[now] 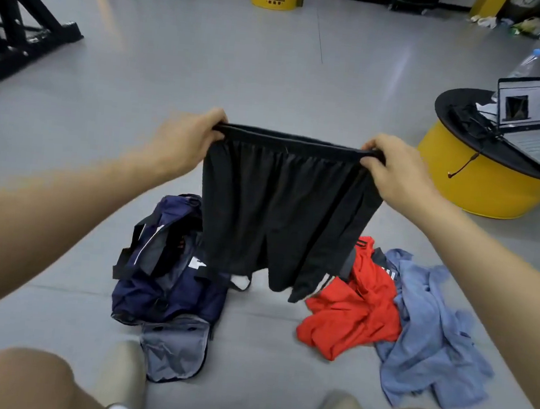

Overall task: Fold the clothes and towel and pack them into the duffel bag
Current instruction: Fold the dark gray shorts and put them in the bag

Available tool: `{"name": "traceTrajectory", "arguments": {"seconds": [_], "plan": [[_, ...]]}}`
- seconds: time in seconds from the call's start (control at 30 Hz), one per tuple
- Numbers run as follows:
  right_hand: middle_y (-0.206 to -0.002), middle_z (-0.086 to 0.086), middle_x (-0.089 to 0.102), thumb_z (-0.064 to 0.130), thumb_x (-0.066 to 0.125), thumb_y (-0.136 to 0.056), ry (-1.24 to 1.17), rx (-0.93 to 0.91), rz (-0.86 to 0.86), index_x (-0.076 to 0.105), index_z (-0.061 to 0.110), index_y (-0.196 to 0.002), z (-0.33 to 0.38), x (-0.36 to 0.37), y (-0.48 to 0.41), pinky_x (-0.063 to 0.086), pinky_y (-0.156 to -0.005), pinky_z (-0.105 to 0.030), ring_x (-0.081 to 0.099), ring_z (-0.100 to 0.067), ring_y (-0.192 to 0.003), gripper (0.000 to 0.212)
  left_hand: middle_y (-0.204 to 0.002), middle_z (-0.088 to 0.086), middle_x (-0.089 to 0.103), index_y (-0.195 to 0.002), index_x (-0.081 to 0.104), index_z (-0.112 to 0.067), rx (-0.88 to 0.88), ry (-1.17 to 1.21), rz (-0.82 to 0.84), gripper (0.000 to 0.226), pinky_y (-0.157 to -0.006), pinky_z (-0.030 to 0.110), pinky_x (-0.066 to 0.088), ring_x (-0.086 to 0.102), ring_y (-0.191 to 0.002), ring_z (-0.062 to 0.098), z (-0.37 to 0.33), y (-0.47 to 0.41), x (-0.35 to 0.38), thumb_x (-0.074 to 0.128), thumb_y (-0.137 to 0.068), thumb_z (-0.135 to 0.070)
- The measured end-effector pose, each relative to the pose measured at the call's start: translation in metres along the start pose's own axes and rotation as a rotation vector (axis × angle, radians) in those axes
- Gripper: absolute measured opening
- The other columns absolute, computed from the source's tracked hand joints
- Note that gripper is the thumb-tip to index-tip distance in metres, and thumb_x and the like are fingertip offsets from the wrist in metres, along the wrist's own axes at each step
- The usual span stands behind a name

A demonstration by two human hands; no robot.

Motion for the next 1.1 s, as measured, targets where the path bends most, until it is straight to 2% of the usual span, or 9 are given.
{"name": "traceTrajectory", "arguments": {"seconds": [0.23, 0.33, 0.53, 0.7, 0.8, 0.87, 0.9, 0.97, 1.1], "plan": [[-0.093, 0.007, 0.062, 0.019, 0.064, -0.093, -0.099, -0.162, -0.007, 0.065, 0.021, -0.099, 0.001, 0.013, 0.053, 0.040, -0.074, -0.033, 0.057, -0.017, -0.090, 0.006, -0.095, 0.006, 0.067, -0.104, 0.059, -0.013, 0.226, -0.051, -0.023, 0.013, -0.066, 0.037, 0.045, 0.061, -0.083, 0.032, 0.015, 0.056, 0.005, 0.049, -0.098, -0.019], [-0.093, 0.016, 0.059, 0.026, 0.062, -0.090, -0.159, -0.199, 0.129, 0.064, 0.026, -0.098, -0.019, 0.079, 0.094, 0.044, -0.075, -0.030, 0.058, -0.009, -0.087, 0.009, -0.098, -0.002, 0.063, -0.104, 0.059, -0.017, 0.243, -0.028, 0.126, 0.025, -0.068, 0.039, 0.051, 0.060, -0.084, 0.026, 0.037, 0.113, 0.069, 0.039, -0.097, -0.030], [-0.095, 0.012, 0.057, 0.029, 0.056, -0.084, -0.105, -0.162, 0.475, 0.056, 0.034, -0.098, -0.080, 0.265, 0.199, 0.045, -0.075, -0.029, 0.059, -0.014, -0.087, 0.015, -0.112, -0.005, 0.056, -0.101, 0.054, -0.021, 0.320, -0.043, 0.526, 0.007, -0.076, 0.033, 0.050, 0.057, -0.090, 0.021, 0.076, 0.240, 0.252, 0.053, -0.094, -0.021], [-0.091, 0.013, 0.055, 0.036, 0.058, -0.076, 0.020, -0.230, 0.682, 0.053, 0.035, -0.097, -0.109, 0.374, 0.285, 0.050, -0.065, -0.027, 0.060, -0.013, -0.077, 0.021, -0.131, 0.001, 0.057, -0.105, 0.056, -0.023, 0.307, -0.038, 0.782, 0.035, -0.092, 0.036, 0.053, 0.060, -0.114, 0.025, 0.091, 0.298, 0.350, 0.069, -0.073, -0.029], [-0.095, 0.008, 0.059, 0.036, 0.059, -0.080, 0.028, -0.230, 0.730, 0.059, 0.030, -0.099, -0.116, 0.400, 0.316, 0.054, -0.064, -0.031, 0.061, -0.017, -0.079, 0.020, -0.147, 0.006, 0.048, -0.107, 0.060, -0.022, 0.350, -0.043, 0.811, 0.038, -0.109, 0.045, 0.044, 0.048, -0.135, 0.029, 0.086, 0.313, 0.364, 0.072, -0.078, -0.043], [-0.100, 0.006, 0.060, 0.034, 0.067, -0.079, 0.040, -0.218, 0.751, 0.061, 0.028, -0.104, -0.117, 0.405, 0.330, 0.055, -0.067, -0.032, 0.063, -0.019, -0.083, 0.026, -0.164, 0.008, 0.023, -0.135, 0.053, -0.025, 0.284, -0.038, 0.793, 0.059, -0.118, 0.048, 0.031, 0.025, -0.150, 0.031, 0.091, 0.320, 0.365, 0.054, -0.088, -0.061], [-0.104, 0.004, 0.062, 0.032, 0.077, -0.074, 0.043, -0.197, 0.757, 0.063, 0.027, -0.108, -0.117, 0.406, 0.335, 0.056, -0.070, -0.031, 0.064, -0.019, -0.087, 0.037, -0.168, 0.007, 0.008, -0.152, 0.036, -0.029, 0.230, -0.053, 0.808, 0.076, -0.119, 0.046, 0.026, 0.014, -0.154, 0.030, 0.097, 0.323, 0.366, 0.045, -0.089, -0.069], [-0.118, -0.001, 0.064, 0.026, 0.088, -0.062, 0.059, -0.150, 0.777, 0.066, 0.025, -0.120, -0.117, 0.408, 0.345, 0.058, -0.078, -0.032, 0.063, -0.021, -0.100, 0.062, -0.169, 0.006, -0.006, -0.161, 0.006, -0.032, 0.154, -0.094, 0.819, 0.096, -0.116, 0.045, 0.030, 0.006, -0.155, 0.028, 0.110, 0.329, 0.368, 0.043, -0.085, -0.077], [-0.139, -0.005, 0.056, 0.016, 0.087, -0.054, 0.112, -0.136, 0.844, 0.060, 0.024, -0.135, -0.115, 0.412, 0.355, 0.059, -0.083, -0.036, 0.050, -0.023, -0.117, 0.086, -0.169, 0.010, 0.000, -0.161, 0.006, -0.031, 0.095, -0.142, 0.867, 0.116, -0.105, 0.048, 0.043, 0.020, -0.152, 0.029, 0.126, 0.331, 0.375, 0.072, -0.073, -0.069]]}}
Point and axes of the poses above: each hand's wrist, its own y-axis away from the middle knuckle, its own x-axis out of the palm, z = x × y, the point moved 3 cm from there along -y, towards the middle knuckle
